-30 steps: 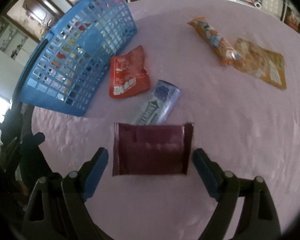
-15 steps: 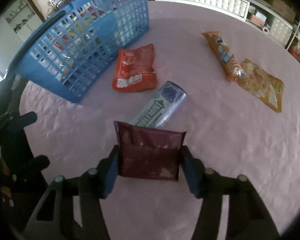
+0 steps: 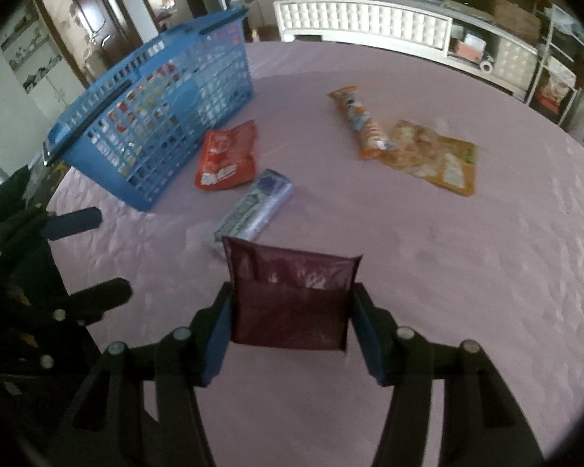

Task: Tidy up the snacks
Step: 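Grasp the Doublemint gum tin with the left tool while the right tool holds the maroon packet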

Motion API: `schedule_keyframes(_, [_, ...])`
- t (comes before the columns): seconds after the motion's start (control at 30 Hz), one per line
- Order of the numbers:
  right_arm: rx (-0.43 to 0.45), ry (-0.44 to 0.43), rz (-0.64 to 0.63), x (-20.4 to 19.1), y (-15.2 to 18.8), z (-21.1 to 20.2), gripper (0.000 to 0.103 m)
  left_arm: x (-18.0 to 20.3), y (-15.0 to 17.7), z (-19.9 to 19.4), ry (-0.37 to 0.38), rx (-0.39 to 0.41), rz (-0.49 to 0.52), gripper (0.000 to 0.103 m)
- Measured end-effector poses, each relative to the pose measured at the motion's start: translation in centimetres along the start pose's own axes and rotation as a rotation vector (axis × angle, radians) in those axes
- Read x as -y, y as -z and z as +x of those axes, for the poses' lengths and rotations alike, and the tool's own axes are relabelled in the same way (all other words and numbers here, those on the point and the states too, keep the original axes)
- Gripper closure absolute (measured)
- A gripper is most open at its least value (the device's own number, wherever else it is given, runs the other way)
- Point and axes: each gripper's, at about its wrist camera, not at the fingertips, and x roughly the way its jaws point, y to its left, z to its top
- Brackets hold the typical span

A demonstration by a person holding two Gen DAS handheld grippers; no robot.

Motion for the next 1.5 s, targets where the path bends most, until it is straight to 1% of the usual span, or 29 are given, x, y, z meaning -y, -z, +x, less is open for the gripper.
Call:
schedule_keyframes(0.07, [0.014,0.018,0.013,0.5,0.1,-0.2,0.041,0.6,-0.7,0.5,0.002,-0.002,0.013,0.025])
schedule_keyframes(0.17, [0.029,0.091,0.028,1.6,0.1,-0.5,0.041,1.1,-1.8,1.5,0.010,-0.007,0.024,0.025])
schedule_keyframes(0.33, [0.038,0.082,0.084,3.2,0.0,-0.2,0.041,1.6,-3.6,3.8,-0.013,-0.046,0.046,0.025])
schedule_keyframes(0.43, [0.037,0.075,0.104,3.7,-0.1,0.1,0.041,1.5,-4.7,5.8,-0.047,-0.075,0.046,0.025])
schedule_keyframes(0.5, [0.034,0.092,0.109,3.8,-0.1,0.4,0.041,1.4,-5.1,6.7,-0.046,-0.092,0.043,0.025])
schedule_keyframes(0.57, [0.033,0.133,0.098,3.9,-0.2,0.9,0.041,1.5,-5.5,7.8,-0.040,-0.114,0.052,0.026])
schedule_keyframes(0.6, [0.033,0.134,0.098,4.0,-0.2,1.0,0.041,1.5,-5.6,8.2,-0.039,-0.120,0.056,0.027])
schedule_keyframes(0.67, [0.030,0.116,0.113,4.3,-0.3,1.3,0.041,1.7,-5.7,9.2,-0.032,-0.140,0.069,0.043])
schedule_keyframes(0.73, [0.028,0.112,0.124,4.6,-0.4,1.3,0.041,1.7,-5.7,10.0,-0.029,-0.165,0.063,0.051])
schedule_keyframes(0.83, [0.034,0.113,0.132,4.9,-0.5,1.5,0.041,1.5,-5.9,10.3,0.014,-0.165,0.033,0.058])
schedule_keyframes(0.9, [0.034,0.107,0.125,4.9,-0.5,1.4,0.041,1.5,-6.2,10.5,0.017,-0.166,0.036,0.059])
schedule_keyframes(0.97, [0.029,0.118,0.112,4.8,-0.5,1.5,0.041,1.7,-6.2,10.5,0.020,-0.165,0.042,0.064])
schedule_keyframes(1.0, [0.027,0.124,0.110,4.7,-0.5,1.5,0.041,1.7,-6.4,10.6,0.021,-0.169,0.034,0.067])
schedule_keyframes(1.03, [0.023,0.128,0.114,4.7,-0.6,1.6,0.041,2.1,-6.4,10.4,0.020,-0.172,0.037,0.074])
schedule_keyframes(1.1, [0.023,0.132,0.125,4.5,-0.6,1.6,0.041,2.6,-6.3,10.5,0.041,-0.178,0.039,0.074])
schedule_keyframes(1.13, [0.024,0.132,0.129,4.4,-0.7,1.5,0.041,2.7,-6.1,10.2,0.061,-0.168,0.037,0.074])
schedule_keyframes(1.2, [0.027,0.131,0.127,3.8,-0.8,1.3,0.041,2.8,-5.8,9.6,0.074,-0.156,0.031,0.074])
schedule_keyframes(1.37, [0.039,0.145,0.091,2.2,-0.9,-0.2,0.041,2.2,-5.4,6.5,0.100,-0.107,0.007,0.074])
schedule_keyframes(1.5, [0.055,0.163,0.096,1.3,-1.4,-1.4,0.041,1.4,-5.6,3.5,0.109,-0.055,0.007,0.074])
